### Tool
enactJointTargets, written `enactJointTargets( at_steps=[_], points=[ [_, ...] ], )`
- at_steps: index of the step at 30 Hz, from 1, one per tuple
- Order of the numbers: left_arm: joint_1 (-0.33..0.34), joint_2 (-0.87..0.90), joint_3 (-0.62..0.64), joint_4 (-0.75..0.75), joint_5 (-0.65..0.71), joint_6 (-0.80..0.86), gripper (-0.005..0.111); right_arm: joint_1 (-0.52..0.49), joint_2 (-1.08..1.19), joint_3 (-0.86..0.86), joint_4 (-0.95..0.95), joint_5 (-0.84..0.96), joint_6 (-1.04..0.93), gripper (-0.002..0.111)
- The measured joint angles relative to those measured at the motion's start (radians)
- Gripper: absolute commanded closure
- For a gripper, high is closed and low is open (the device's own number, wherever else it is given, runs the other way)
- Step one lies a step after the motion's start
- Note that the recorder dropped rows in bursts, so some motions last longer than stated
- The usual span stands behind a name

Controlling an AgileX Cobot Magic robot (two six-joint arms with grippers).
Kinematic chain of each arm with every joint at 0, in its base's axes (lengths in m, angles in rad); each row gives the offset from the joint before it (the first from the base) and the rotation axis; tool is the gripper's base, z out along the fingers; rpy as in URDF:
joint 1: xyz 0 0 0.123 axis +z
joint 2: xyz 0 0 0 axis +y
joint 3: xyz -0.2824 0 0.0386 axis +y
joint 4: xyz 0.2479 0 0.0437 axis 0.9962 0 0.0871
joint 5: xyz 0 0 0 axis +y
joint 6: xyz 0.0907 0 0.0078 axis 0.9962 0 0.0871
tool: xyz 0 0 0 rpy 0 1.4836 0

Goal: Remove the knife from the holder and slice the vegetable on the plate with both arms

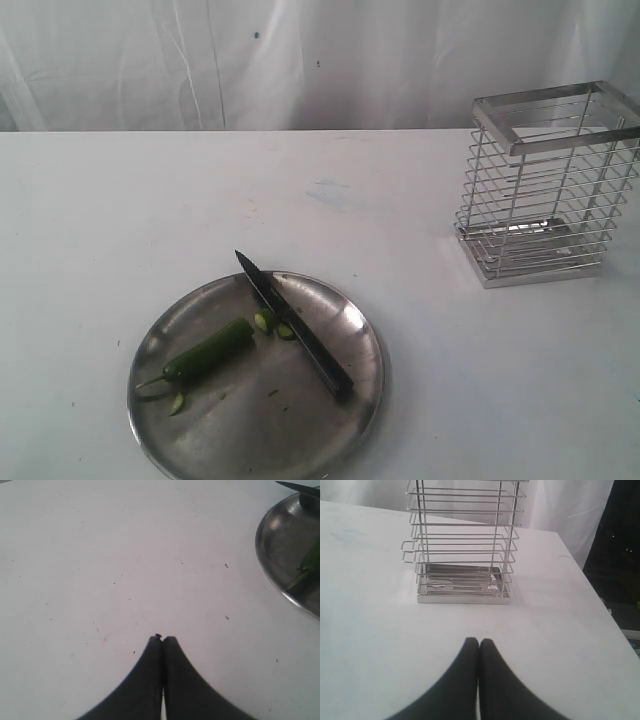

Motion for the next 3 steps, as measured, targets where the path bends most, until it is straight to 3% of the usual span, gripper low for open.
enactJointTargets(
  at_steps=[3],
  points=[
    [0.000,0.000,0.000,0.000,0.000,0.000,0.107,0.000,0.000,0.000,0.000,0.000,0.000,0.108]
  ],
)
